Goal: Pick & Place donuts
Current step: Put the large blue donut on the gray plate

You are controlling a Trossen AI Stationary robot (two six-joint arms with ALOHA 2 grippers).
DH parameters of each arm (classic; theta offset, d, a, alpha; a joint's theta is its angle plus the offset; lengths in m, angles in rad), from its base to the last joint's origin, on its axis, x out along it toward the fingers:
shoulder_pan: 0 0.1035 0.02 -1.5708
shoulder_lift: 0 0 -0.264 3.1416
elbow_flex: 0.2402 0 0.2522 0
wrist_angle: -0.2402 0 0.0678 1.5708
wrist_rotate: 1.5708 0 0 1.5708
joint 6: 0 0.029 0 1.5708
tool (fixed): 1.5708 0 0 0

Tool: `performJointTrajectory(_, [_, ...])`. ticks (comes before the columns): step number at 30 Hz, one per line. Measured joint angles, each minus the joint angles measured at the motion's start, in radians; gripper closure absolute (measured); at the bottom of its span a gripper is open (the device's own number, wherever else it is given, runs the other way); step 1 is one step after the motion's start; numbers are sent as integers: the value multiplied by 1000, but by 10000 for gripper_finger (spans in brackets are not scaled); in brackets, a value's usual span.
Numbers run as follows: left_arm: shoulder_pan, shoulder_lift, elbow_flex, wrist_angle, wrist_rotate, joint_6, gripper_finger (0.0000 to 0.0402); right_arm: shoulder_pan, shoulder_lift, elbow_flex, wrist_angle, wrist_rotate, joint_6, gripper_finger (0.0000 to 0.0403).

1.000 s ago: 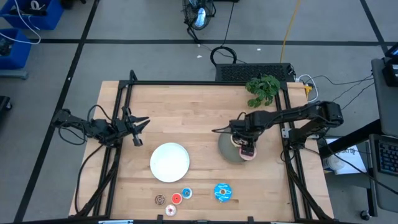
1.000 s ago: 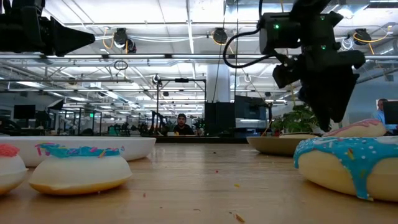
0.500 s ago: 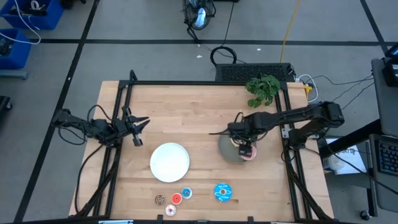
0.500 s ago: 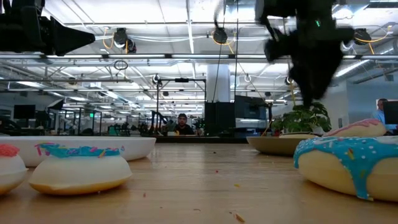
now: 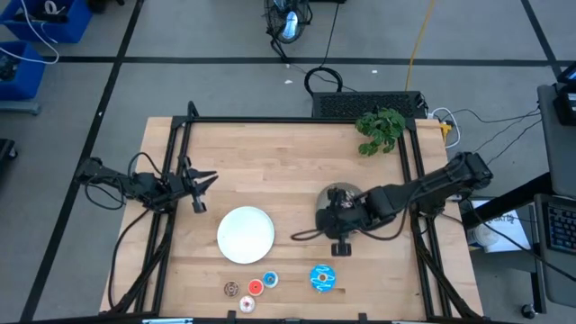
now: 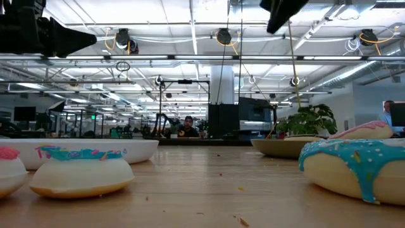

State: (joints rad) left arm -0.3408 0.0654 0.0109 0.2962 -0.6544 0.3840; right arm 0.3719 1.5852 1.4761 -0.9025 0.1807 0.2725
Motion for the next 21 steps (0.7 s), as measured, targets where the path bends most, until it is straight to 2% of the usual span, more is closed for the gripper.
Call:
performJointTrajectory(4, [0, 0, 0, 0, -10, 0, 339, 35, 0, 0, 93, -10, -78, 349])
performJointTrajectory(10, [0, 0, 0, 4, -13, -3, 339, 65, 0, 0, 197, -26, -130, 377])
performJointTrajectory(21, [0, 0, 0, -4, -36, -7, 339, 74, -1, -6, 221, -27, -134, 401])
